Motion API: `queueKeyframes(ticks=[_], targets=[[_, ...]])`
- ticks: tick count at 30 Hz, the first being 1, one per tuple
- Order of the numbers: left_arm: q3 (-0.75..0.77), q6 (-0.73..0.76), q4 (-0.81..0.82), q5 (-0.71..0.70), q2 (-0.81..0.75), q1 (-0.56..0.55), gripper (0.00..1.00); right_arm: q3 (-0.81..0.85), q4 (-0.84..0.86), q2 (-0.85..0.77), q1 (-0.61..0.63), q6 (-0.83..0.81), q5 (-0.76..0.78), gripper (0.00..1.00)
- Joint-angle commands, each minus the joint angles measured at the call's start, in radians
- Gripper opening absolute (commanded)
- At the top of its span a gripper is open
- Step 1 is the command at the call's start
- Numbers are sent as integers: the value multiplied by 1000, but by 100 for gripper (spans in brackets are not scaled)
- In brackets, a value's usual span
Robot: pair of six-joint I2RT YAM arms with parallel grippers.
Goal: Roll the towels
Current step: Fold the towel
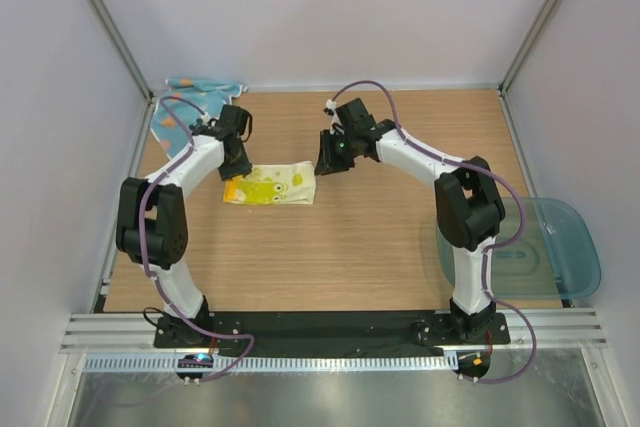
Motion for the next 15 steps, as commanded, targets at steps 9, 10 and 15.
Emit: queueKeyframes(ticks=[9, 10, 15], targets=[[-69, -33, 154, 227, 51, 1, 22, -22, 367, 130, 3, 209, -544, 9], [-74, -36, 159, 230, 64, 7, 21, -37, 387, 138, 4, 221, -547, 9], [-95, -39, 170, 227, 92, 15, 19, -122, 418, 199, -5, 200, -513, 7]])
